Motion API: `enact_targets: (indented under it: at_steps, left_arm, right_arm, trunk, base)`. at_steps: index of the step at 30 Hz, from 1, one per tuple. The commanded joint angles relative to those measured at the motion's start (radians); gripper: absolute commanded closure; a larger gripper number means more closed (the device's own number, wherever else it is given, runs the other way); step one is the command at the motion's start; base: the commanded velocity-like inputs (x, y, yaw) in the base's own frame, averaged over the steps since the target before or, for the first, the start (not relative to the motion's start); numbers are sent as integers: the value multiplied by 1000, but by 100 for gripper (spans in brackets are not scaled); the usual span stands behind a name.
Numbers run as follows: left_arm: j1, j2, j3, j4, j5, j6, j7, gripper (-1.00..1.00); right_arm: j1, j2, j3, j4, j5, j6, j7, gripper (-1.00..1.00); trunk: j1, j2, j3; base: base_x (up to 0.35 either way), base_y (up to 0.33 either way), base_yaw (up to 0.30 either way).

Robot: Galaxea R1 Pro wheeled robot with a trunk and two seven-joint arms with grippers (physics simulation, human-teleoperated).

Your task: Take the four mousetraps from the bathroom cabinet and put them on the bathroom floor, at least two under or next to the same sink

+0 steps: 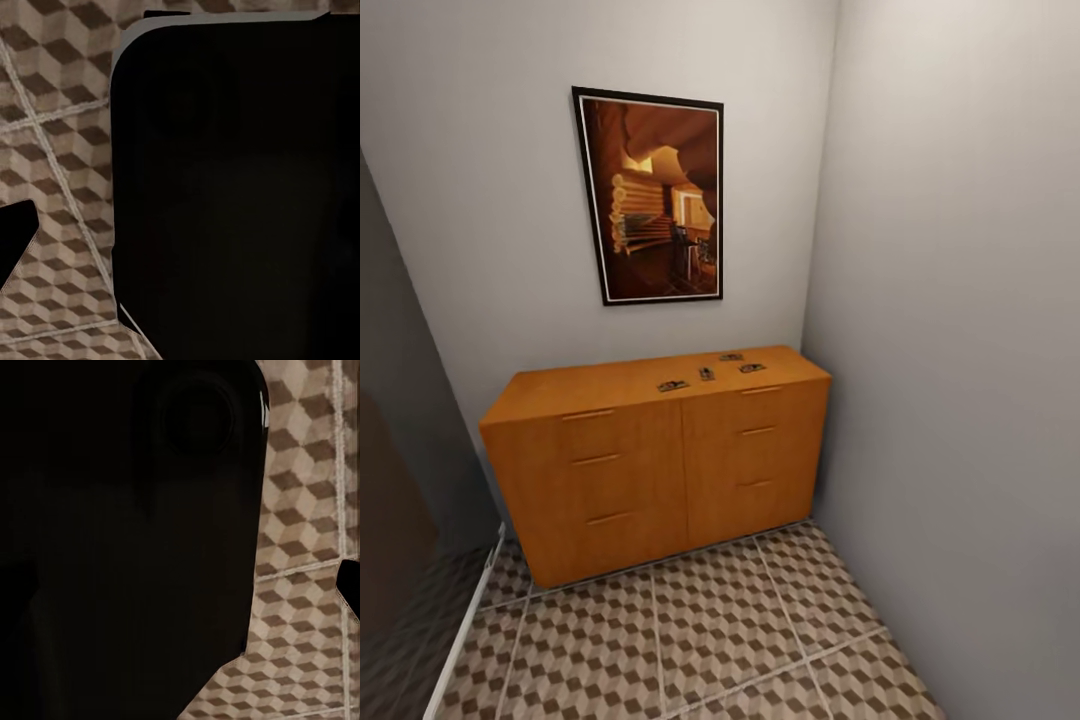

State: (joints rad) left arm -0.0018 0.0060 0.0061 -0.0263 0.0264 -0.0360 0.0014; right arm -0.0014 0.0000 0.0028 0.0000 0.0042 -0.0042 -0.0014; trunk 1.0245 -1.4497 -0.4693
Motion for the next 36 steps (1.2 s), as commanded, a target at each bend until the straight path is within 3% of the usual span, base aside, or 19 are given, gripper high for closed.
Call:
enact_targets:
  at_steps: [1,11,36]
  left_arm:
    - [0,0,0,0,3,-3,0,-100]
    - [0,0,0,0,3,-4,0,-100]
    - [0,0,0,0,3,-4,0,-100]
  right_arm:
    - [0,0,0,0,0,0,0,-100]
    - [0,0,0,0,-1,0,0,-100]
    - [0,0,0,0,-1,0,0,-100]
  trunk:
    - [1,0,-1]
    - [1,0,-1]
    - [1,0,-1]
  base:
    - [291,0,-1]
    - [229,0,0]
    - [50,0,0]
